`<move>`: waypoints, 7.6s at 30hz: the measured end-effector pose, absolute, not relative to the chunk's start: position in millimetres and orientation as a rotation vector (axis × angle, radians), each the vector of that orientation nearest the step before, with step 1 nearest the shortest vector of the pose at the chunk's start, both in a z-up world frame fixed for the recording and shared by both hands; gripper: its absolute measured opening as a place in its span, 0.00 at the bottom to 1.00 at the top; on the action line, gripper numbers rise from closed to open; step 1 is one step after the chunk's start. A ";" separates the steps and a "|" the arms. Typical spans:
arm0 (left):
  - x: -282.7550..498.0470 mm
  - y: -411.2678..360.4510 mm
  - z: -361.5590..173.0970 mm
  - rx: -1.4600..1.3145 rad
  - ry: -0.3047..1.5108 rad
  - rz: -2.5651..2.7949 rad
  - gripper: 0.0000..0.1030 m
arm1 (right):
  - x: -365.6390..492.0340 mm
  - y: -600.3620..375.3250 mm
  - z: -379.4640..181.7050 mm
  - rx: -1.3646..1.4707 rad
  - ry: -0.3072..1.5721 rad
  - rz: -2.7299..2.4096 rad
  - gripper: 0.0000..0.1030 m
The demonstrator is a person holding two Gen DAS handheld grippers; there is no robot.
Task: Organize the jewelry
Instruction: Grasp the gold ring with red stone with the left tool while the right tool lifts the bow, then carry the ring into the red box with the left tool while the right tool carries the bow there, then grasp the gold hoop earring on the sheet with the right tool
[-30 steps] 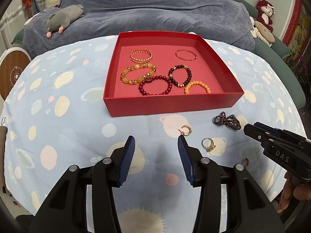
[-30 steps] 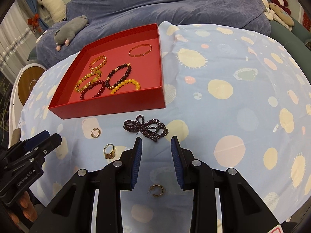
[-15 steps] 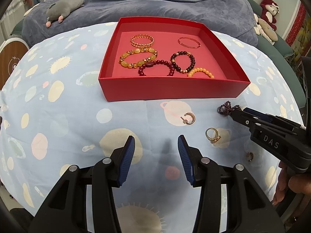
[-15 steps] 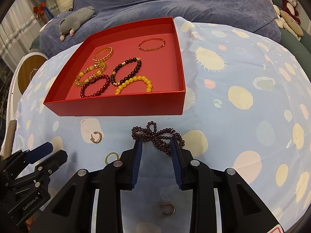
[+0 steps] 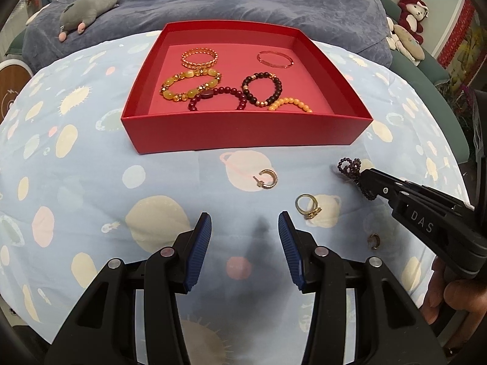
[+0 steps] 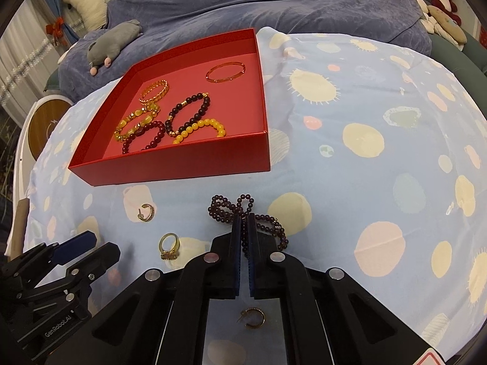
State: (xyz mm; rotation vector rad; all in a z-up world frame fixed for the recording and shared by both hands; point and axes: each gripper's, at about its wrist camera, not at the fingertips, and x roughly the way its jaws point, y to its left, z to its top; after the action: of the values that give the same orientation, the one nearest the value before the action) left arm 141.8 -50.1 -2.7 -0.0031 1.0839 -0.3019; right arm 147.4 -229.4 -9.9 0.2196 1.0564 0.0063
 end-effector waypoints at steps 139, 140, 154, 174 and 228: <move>251.6 -60.5 99.2 0.104 0.899 -0.213 0.49 | 233.6 -196.4 96.6 0.201 0.896 0.062 0.28; 245.7 -59.8 102.1 0.104 0.895 -0.214 0.49 | 228.0 -195.9 99.1 0.199 0.894 0.062 0.28; 170.5 -53.2 112.3 0.100 0.885 -0.235 0.49 | 150.7 -191.5 106.6 0.205 0.880 0.053 0.28; 104.7 -51.8 66.6 0.087 0.972 -0.242 0.54 | 81.1 -198.5 62.0 0.230 0.960 0.015 0.36; 91.8 -5.1 -3.0 0.013 1.057 -0.137 0.60 | 70.2 -203.0 -23.7 0.090 1.067 -0.067 0.02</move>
State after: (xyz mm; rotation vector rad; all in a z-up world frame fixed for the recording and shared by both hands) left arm 91.8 -5.1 -3.0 0.0130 1.0566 -0.1367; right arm 70.2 -203.0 -23.7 0.0896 1.0668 -0.0666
